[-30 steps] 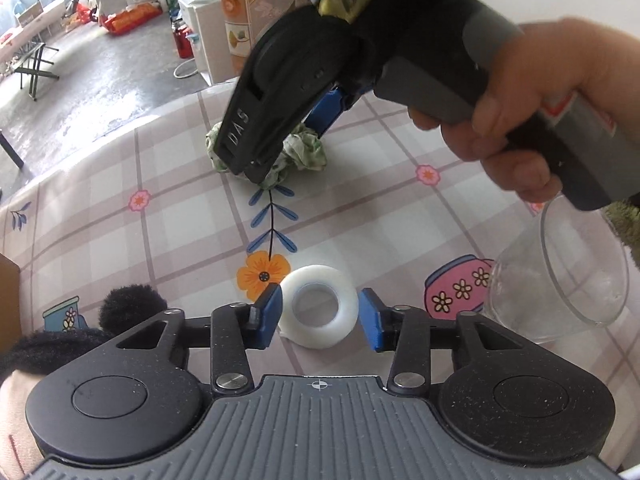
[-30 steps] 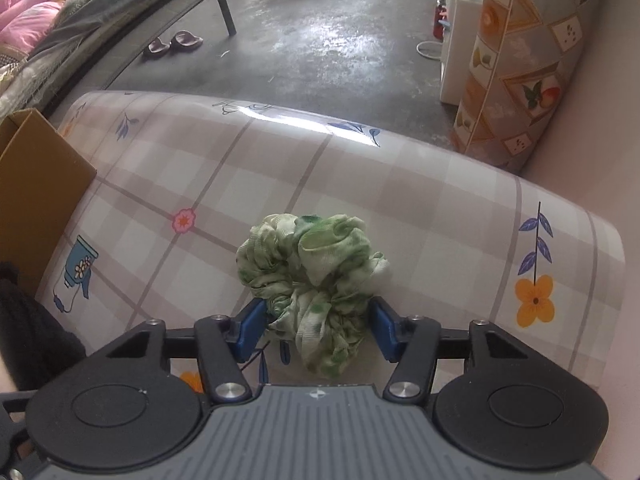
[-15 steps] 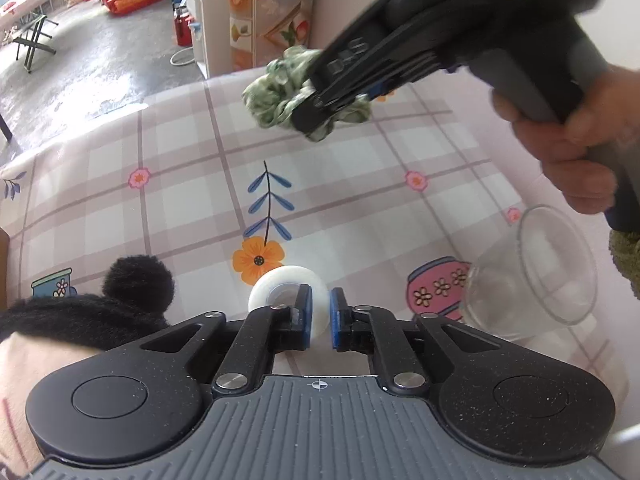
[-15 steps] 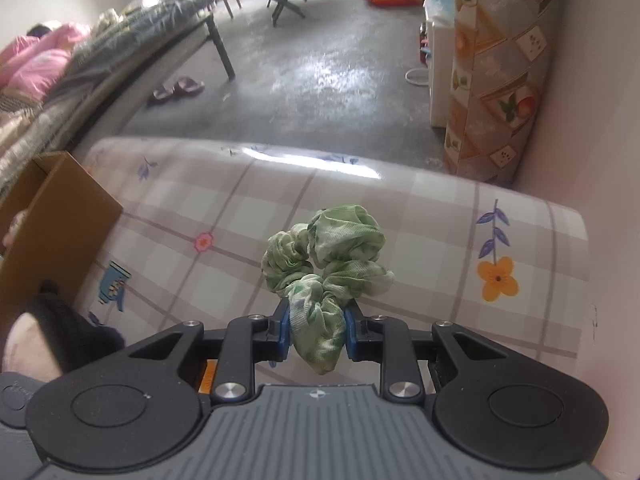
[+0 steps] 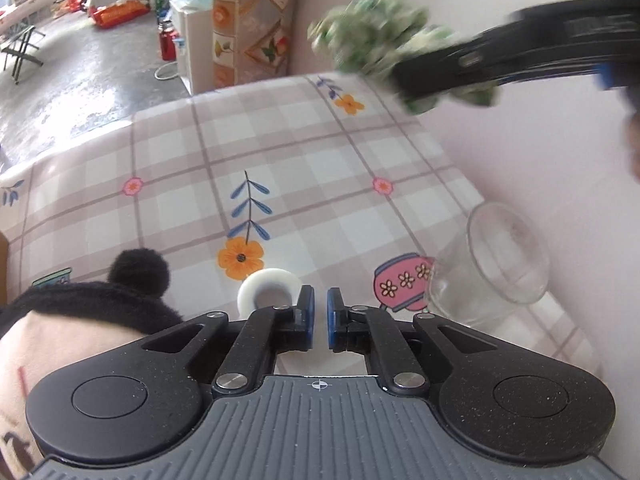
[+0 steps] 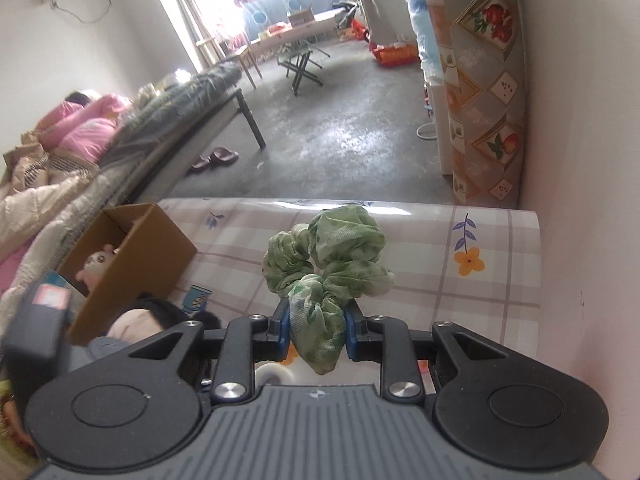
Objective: Organize soft objects
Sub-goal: 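Lift the scrunchie and tape roll and carry both toward the cardboard box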
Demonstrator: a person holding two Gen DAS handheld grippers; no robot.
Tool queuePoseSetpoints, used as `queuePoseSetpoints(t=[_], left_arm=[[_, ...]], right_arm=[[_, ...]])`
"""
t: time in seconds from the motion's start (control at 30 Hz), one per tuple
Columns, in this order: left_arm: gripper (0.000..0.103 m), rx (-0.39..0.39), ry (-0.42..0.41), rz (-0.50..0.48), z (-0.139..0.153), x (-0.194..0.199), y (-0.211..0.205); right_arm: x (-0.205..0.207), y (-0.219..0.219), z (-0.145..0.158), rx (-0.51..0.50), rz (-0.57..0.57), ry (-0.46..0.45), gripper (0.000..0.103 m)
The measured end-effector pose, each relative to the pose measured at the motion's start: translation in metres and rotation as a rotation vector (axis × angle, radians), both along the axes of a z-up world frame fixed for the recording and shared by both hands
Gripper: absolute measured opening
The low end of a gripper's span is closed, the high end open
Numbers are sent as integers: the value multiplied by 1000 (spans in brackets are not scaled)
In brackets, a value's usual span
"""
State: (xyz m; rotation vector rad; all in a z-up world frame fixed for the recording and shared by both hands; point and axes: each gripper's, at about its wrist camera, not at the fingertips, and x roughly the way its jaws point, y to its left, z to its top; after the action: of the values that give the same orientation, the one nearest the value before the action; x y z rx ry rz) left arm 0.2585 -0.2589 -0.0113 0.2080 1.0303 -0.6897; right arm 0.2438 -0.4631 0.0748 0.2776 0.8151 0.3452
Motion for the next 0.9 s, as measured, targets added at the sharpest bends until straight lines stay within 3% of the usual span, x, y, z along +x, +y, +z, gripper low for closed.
queuePoseSetpoints(t=[0.13,0.17,0.4,0.5,0.53,0.6,0.7,0.9], left_arm=[[9,94,10,0,-18,9,-12],[15,111,11,-1,-22,11,-14],[20,184,-6,-13,-35,17,-24],[20,171,-6,-5,-35,18,-21],[14,162,-4,1,-36,18,-20],[12,153,-13,35,-35,18,-17],[12,164,-34,56,-34,15,-17],[12,106,-44,51,-14,-1,-12]], right_arm=[[-28,-13,3,68,-18,-41,27],[-35,-15,2,86,-20,-48,27],[-77,-22,-6,144,-25,-110,27],[-96,-21,-6,173,-31,-148,27],[-103,-21,-6,188,-33,-158,27],[-115,-18,-9,219,-40,-177,27],[-132,-15,-19,277,-69,-200,27],[-159,-2,-37,392,-118,-231,27]])
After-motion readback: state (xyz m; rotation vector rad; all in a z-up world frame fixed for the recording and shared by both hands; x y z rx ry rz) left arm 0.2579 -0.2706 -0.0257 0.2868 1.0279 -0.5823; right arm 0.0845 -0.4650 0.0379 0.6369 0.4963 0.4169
